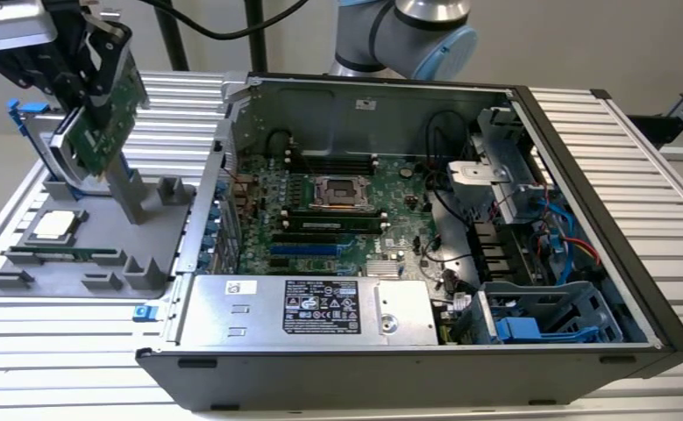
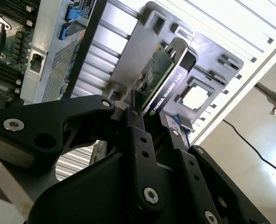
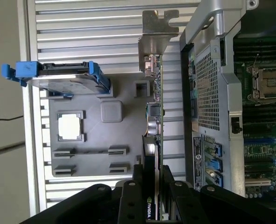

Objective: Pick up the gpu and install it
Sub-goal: 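Pick up the gpu and move the gpu toward the slot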

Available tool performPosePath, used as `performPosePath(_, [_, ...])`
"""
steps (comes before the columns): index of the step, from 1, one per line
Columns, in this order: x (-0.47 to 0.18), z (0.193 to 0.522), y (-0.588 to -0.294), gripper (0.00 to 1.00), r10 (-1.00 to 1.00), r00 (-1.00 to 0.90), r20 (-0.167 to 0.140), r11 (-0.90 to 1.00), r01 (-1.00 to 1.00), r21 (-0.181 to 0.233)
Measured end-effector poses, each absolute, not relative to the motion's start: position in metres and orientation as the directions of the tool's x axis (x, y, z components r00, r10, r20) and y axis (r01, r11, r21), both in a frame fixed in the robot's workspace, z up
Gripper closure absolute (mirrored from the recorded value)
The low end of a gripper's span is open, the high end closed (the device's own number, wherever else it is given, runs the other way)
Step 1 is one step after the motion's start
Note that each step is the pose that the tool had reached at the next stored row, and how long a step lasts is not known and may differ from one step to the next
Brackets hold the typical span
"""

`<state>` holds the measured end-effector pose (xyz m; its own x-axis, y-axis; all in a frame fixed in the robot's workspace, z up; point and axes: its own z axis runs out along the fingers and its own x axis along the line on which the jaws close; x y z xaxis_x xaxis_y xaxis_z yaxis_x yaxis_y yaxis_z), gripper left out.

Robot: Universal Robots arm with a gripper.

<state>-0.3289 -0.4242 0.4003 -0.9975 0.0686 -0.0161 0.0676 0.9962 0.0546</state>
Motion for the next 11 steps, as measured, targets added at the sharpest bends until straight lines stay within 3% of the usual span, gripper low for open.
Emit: performPosePath(11, [-0.3289,0.4073,-0.4242,1.0,0.069,-0.998,-0.016,0.996,0.068,0.055])
